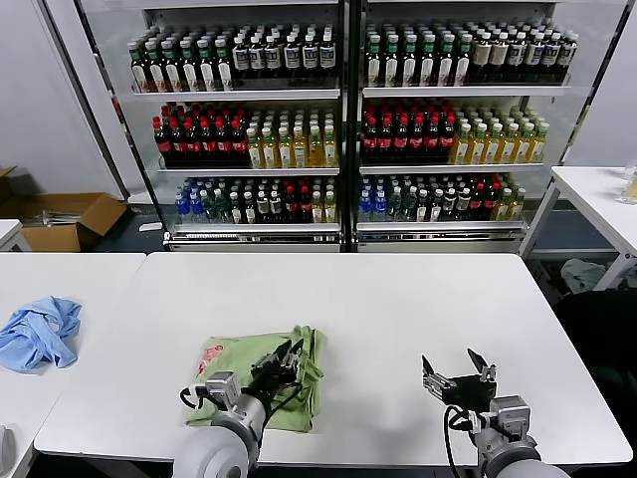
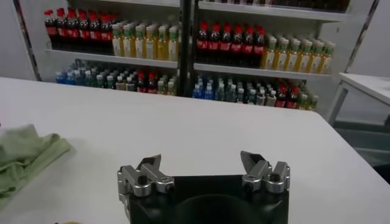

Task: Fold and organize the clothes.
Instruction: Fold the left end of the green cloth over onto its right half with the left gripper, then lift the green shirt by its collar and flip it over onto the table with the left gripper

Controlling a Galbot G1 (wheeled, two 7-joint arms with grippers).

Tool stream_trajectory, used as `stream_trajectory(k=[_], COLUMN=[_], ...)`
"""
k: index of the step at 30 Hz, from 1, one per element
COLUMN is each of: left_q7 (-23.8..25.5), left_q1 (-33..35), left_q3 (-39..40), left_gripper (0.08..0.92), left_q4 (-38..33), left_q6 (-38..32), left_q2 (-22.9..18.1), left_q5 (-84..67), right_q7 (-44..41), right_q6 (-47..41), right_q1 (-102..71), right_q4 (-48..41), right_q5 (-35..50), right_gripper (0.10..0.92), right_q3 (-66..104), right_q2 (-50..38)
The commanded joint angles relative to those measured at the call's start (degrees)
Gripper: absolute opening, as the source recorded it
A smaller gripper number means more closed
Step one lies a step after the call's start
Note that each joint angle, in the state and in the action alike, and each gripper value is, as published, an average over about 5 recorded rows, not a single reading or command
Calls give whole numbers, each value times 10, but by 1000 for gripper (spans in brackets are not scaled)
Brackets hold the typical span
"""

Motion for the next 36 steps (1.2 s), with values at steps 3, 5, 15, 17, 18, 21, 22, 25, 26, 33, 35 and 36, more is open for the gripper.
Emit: stream_trajectory(k=[3,5,15,17,18,21,22,25,26,33,35,36], left_q7=[75,72,59,61,63,66,67,68,70,86,87,88], left_q1=[102,123,114,107,103,97,96,96,96,95,94,93], left_q3=[-144,-191,-208,-205,-205,-208,-210,-212,-213,-210,-209,-209], left_gripper=[447,499,781,807,816,822,822,823,823,761,700,674], left_q4=[-116,-86,54,64,68,79,82,85,85,84,86,87], left_q6=[-74,-63,-17,-12,-12,-12,-11,-11,-11,-10,-11,-11], left_q2=[47,59,44,42,41,41,42,43,43,39,38,38], left_q5=[166,206,177,172,171,158,152,135,128,78,71,67], right_q7=[-3,-4,-8,-9,-10,-10,-10,-11,-11,-11,-11,-10], right_q6=[0,0,2,2,2,2,2,2,2,1,1,1], right_q1=[14,18,12,6,4,-1,-1,0,0,2,2,2], right_q4=[1,0,9,13,14,19,19,19,18,17,18,19], right_q5=[2,2,1,-1,-2,-6,-8,-11,-11,-14,-14,-14], right_gripper=[823,823,823,823,823,823,823,823,823,823,823,823], right_q3=[-15,-21,-9,-4,-3,-2,-3,-6,-7,-12,-12,-12], right_q2=[3,6,5,5,6,8,8,8,8,9,8,8])
